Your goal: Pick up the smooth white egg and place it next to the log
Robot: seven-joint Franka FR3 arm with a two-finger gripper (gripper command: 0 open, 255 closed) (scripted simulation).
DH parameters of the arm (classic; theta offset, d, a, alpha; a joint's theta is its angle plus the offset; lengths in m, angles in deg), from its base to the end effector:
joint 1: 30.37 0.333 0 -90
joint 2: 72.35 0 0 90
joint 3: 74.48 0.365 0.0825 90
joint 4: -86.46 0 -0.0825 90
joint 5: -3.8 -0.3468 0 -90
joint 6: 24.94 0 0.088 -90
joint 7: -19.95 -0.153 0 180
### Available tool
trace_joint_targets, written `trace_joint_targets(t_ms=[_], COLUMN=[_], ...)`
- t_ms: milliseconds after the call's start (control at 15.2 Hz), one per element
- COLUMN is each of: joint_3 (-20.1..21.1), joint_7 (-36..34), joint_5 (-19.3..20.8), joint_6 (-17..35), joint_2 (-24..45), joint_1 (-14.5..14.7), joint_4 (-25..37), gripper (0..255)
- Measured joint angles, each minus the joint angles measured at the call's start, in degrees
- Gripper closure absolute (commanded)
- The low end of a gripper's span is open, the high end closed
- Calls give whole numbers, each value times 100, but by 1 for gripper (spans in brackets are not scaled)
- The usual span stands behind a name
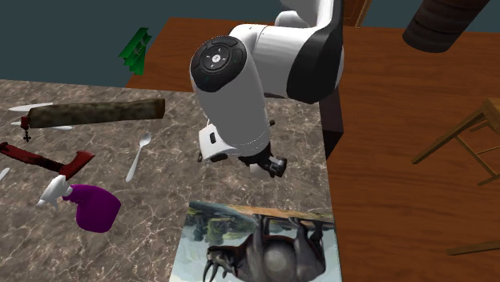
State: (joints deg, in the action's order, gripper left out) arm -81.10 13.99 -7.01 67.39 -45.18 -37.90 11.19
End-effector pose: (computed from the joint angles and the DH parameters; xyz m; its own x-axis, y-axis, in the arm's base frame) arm 0.6466 -0.1185 0.4625 0.9209 -0.3427 -0.1856 -0.3664 -0.9236 -0.1126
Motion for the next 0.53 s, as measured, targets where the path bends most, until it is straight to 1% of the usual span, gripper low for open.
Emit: trace_joint_targets(t_ms=[132, 264, 528], joint_3=[-60, -132, -291], joint_7=[178, 392, 828], joint_5=[18, 48, 102], joint_6=[23, 122, 124], joint_2=[-119, -321, -549], joint_1=[-117, -236, -516], joint_4=[-168, -498, -787], gripper=[255, 255, 255])
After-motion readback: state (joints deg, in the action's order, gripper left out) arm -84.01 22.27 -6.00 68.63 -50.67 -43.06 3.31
